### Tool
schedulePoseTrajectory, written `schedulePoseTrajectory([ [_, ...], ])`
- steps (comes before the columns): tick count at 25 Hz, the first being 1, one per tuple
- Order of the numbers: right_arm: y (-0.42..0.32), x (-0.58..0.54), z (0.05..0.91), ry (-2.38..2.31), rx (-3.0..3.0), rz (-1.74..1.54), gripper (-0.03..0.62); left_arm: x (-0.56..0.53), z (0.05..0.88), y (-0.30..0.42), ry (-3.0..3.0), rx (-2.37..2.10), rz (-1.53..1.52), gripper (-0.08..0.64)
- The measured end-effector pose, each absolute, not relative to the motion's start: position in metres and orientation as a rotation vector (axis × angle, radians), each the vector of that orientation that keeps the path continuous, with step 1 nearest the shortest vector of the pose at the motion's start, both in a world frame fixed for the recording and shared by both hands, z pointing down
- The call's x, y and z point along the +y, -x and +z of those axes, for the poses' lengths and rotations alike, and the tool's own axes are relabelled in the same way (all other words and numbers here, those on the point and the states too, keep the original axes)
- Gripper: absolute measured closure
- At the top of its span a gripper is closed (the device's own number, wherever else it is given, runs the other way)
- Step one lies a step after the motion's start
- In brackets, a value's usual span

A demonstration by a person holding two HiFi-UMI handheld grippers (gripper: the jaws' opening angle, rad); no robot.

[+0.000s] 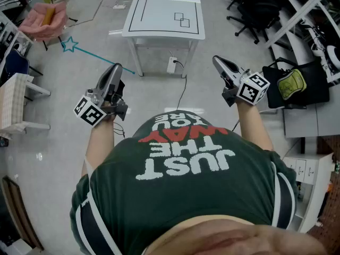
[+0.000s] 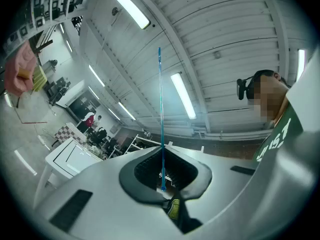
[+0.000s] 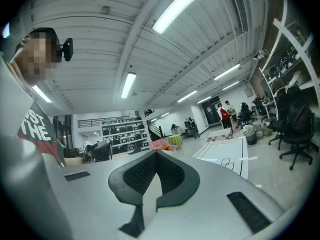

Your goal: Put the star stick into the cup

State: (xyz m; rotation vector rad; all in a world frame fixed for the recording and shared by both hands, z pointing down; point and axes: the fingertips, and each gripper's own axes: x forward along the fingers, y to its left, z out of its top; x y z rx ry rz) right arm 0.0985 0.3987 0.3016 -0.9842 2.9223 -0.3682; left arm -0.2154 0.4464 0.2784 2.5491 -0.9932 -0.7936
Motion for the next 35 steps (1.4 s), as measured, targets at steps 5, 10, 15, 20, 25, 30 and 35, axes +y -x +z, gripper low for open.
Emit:
schedulePoseTrajectory([
  [5,-0.099,0.398,0.302,0.984,2.923,-0.368,0.56,0.447,0.279,0.215,-2.55,-0.988,-0.791,0.54],
  [10,-0.096,0.399,0.301,0.974,2.929,-0.363,0.56,0.448,0.277,0.214,-2.551,-0.983,-0.789,0.54],
  [15,-0.097,0.399,0.301,0.971,2.919,-0.384,0.559,0.447,0.276,0.212,-2.55,-0.978,-0.784,0.54],
  [20,-0.106,0.398,0.303,0.975,2.896,-0.408,0.558,0.445,0.279,0.203,-2.548,-0.978,-0.77,0.54],
  [25,-0.122,0.403,0.3,0.943,2.911,-0.399,0.558,0.444,0.274,0.178,-2.558,-0.971,-0.755,0.54],
  [30,-0.166,0.41,0.298,0.901,2.911,-0.408,0.558,0.444,0.269,0.126,-2.568,-0.963,-0.736,0.54],
  [35,-0.213,0.416,0.301,0.873,2.914,-0.416,0.558,0.445,0.268,0.073,-2.579,-0.954,-0.719,0.54],
])
